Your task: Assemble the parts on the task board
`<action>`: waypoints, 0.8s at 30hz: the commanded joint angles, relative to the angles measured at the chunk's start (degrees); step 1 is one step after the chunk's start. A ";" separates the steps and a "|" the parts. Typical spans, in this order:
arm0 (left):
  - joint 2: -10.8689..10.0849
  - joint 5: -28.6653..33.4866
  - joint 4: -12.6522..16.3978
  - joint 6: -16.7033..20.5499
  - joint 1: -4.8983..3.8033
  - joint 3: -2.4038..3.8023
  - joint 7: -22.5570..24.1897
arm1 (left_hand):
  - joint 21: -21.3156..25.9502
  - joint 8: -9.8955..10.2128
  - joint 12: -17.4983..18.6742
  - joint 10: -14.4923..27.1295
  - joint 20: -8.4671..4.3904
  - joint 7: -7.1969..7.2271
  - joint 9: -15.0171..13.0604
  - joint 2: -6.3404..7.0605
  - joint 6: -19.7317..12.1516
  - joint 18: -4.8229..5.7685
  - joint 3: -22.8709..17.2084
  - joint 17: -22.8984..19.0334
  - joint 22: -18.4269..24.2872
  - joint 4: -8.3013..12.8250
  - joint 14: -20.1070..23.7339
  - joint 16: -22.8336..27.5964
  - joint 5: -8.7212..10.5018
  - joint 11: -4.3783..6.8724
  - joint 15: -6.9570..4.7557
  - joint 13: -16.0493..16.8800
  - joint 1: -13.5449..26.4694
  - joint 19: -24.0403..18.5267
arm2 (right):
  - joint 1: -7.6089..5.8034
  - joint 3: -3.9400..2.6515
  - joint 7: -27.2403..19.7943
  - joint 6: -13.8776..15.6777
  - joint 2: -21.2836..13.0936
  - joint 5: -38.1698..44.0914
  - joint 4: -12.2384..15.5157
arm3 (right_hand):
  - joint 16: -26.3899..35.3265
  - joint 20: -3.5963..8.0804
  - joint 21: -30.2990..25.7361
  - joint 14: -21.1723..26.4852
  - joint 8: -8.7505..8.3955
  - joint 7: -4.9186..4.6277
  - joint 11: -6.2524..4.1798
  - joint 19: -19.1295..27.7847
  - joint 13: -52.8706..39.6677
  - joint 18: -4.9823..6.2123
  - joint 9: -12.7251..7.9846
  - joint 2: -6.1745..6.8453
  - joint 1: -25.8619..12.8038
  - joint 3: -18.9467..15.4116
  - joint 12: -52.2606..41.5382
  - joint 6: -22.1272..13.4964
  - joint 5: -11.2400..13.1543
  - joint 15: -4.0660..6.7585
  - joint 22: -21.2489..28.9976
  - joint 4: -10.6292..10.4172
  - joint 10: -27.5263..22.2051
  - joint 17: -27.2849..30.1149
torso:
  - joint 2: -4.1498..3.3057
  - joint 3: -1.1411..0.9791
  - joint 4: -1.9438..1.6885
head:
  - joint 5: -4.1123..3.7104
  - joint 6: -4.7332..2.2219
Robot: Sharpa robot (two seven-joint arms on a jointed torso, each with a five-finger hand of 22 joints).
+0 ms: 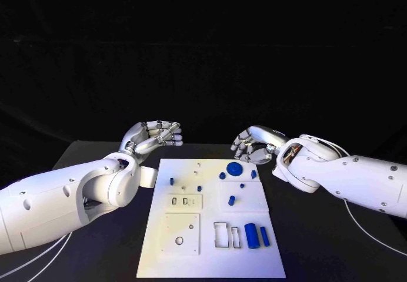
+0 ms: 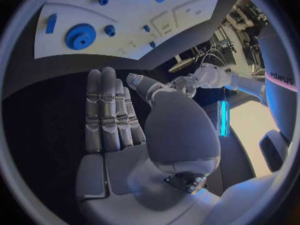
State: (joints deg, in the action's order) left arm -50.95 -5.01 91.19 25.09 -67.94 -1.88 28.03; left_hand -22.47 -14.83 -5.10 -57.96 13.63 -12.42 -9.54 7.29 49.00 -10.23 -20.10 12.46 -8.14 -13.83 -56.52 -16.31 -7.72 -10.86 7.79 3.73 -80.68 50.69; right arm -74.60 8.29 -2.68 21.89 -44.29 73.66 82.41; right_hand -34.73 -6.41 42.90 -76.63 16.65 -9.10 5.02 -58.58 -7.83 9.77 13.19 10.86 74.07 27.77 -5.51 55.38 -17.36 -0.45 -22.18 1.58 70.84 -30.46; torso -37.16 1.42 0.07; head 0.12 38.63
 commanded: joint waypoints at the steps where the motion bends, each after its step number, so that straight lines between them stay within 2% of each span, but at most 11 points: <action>1: -0.28 -0.72 0.80 -0.27 -0.38 0.13 -0.59 | -0.27 0.59 0.74 0.59 0.06 -2.27 0.20 0.55 -0.73 -0.18 -0.51 0.19 0.12 0.12 0.00 0.39 0.25 -0.34 0.33 -0.06 0.21 0.48 | -0.08 -0.02 4.24 -3.75 0.47 10.40 0.73 | -4.04 0.37 3.12 -3.82 -1.38 0.36 -0.50 -2.45 -0.53 0.66 0.13 0.25 -0.55 0.54 0.66 -1.05 3.77 0.53 -2.09 -1.02 -0.29 -3.24 | -1.24 0.23 -0.26 | 0.00 -0.03; 2: -0.42 -0.72 1.03 -0.13 -0.45 0.17 -0.57 | -0.28 0.69 0.86 0.72 0.07 -2.31 0.23 0.57 -0.84 -0.18 -0.54 0.23 0.14 0.16 0.03 0.45 0.24 -0.38 0.36 -0.06 0.21 0.49 | -0.09 -0.02 4.48 -3.98 0.68 11.24 0.79 | -4.83 0.42 3.63 -4.27 -1.48 0.34 -0.32 -2.72 -0.59 0.64 0.26 0.35 -0.75 0.66 0.97 -0.97 4.07 0.54 -2.48 -1.29 -0.71 -3.89 | -1.38 0.24 -0.28 | 0.02 -0.04; 3: -0.54 -0.73 1.22 -0.05 -0.50 0.20 -0.56 | -0.28 0.69 0.86 0.72 0.07 -2.31 0.23 0.57 -0.84 -0.18 -0.54 0.23 0.14 0.16 0.03 0.45 0.24 -0.38 0.36 -0.06 0.21 0.49 | -0.10 -0.02 4.66 -4.16 0.85 11.83 0.78 | -6.41 0.45 7.57 -5.32 -1.68 0.29 -0.17 -5.33 -0.60 -0.12 0.42 0.52 -0.94 0.88 1.48 -0.96 4.25 0.50 -7.72 -1.61 -1.51 -4.97 | -1.46 0.26 -0.29 | 0.01 -0.02; 4: -0.64 -0.72 1.41 0.00 -0.55 0.23 -0.57 | -0.28 0.69 0.86 0.72 0.07 -2.31 0.23 0.57 -0.84 -0.18 -0.54 0.23 0.14 0.16 0.03 0.45 0.24 -0.38 0.36 -0.06 0.21 0.49 | -0.11 -0.02 4.85 -4.38 1.02 12.38 0.74 | -8.75 0.42 9.42 -5.76 -1.89 0.16 -0.06 -6.38 -0.57 -0.44 0.56 0.73 -1.01 1.08 1.74 -1.05 4.34 0.37 -10.07 -1.82 -2.21 -7.18 | -1.70 0.33 -0.33 | -0.03 -0.14; 6: -0.90 -0.67 1.93 0.02 -0.70 0.31 -0.65 | -0.28 0.72 0.90 0.76 0.08 -2.32 0.25 0.57 -0.87 -0.18 -0.55 0.24 0.14 0.17 0.04 0.47 0.24 -0.39 0.37 -0.07 0.21 0.49 | -0.12 -0.01 5.39 -5.03 1.48 13.61 0.52 | -17.92 0.19 16.25 -7.07 -2.61 -0.05 0.41 -9.97 -0.38 -1.68 1.07 1.32 -1.05 1.54 1.76 -1.49 4.52 0.04 -19.30 -2.39 -4.71 -15.98 | -1.96 0.43 -0.40 | -0.08 -0.24; 9: -1.35 -0.35 2.89 -0.08 -0.92 0.41 -0.81 | -0.28 0.78 0.97 0.84 0.09 -2.34 0.27 0.58 -0.94 -0.17 -0.56 0.26 0.15 0.16 0.06 0.50 0.24 -0.42 0.39 -0.07 0.25 0.49 | -0.13 0.03 6.29 -6.11 2.30 15.31 -0.15 | -24.23 -0.17 21.17 -7.44 -3.39 -0.23 0.82 -12.24 -0.21 -2.58 1.60 1.76 -0.73 1.29 1.78 -2.21 4.70 -0.35 -26.17 -2.67 -7.91 -21.86 | -2.57 0.57 -0.58 | -0.26 -0.30; 15: -1.93 1.11 4.21 -0.04 -1.12 0.54 -0.70 | -0.28 0.83 1.04 0.91 0.10 -2.37 0.29 0.60 -0.99 -0.17 -0.54 0.28 0.16 0.14 0.09 0.55 0.26 -0.45 0.41 -0.06 0.33 0.49 | -0.13 0.12 6.92 -7.22 3.43 16.70 -0.99 | -29.26 -0.46 24.83 -7.83 -3.93 -0.33 1.08 -14.04 -0.16 -3.25 2.15 1.72 -0.18 0.78 1.40 -2.64 4.65 -0.60 -31.37 -2.83 -10.09 -26.43 | -3.18 0.62 -0.85 | 0.07 0.03; 19: -2.16 2.20 4.81 0.16 -1.17 0.79 -0.22 | -0.29 0.86 1.08 0.95 0.11 -2.40 0.30 0.59 -1.02 -0.17 -0.54 0.29 0.17 0.13 0.13 0.59 0.26 -0.47 0.43 -0.06 0.38 0.50 | -0.10 0.19 6.99 -7.75 4.20 17.38 -1.53 | -29.00 -0.47 24.55 -7.70 -3.95 -0.28 1.07 -13.75 -0.17 -3.15 2.20 1.65 -0.09 0.80 1.35 -2.64 4.61 -0.60 -30.89 -2.83 -10.15 -26.01 | -3.58 0.69 -1.01 | -0.08 0.06; 24: -2.28 2.75 5.09 0.15 -1.22 0.95 -0.10 | -0.28 0.88 1.11 0.97 0.12 -2.41 0.31 0.55 -1.03 -0.16 -0.58 0.30 0.18 0.15 0.17 0.63 0.24 -0.48 0.44 -0.05 0.37 0.49 | -0.03 0.31 7.20 -8.72 4.92 18.19 -2.13 | -29.85 -0.49 25.19 -7.84 -3.95 -0.26 1.07 -14.17 -0.16 -3.32 2.25 1.63 -0.06 0.78 1.32 -2.61 4.59 -0.61 -31.90 -2.84 -10.26 -27.00 | -3.97 0.64 -1.21 | -0.08 0.36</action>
State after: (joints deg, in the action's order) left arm -53.25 -3.57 96.02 25.31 -69.04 -1.02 27.18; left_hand -22.46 -14.17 -4.15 -57.34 13.84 -12.28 -9.30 7.51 48.43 -10.22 -20.34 12.69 -8.01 -13.59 -56.40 -16.06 -7.72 -11.48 7.91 3.73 -80.45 50.89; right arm -74.65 8.58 3.54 15.55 -39.50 89.22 80.39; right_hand -64.31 -6.87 67.85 -83.83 12.93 -9.38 6.14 -72.45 -8.07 7.49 15.34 12.46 73.53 28.85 -3.85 53.03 -12.84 -0.82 -53.75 -1.26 61.09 -57.20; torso -40.79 2.07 -0.99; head 0.05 38.85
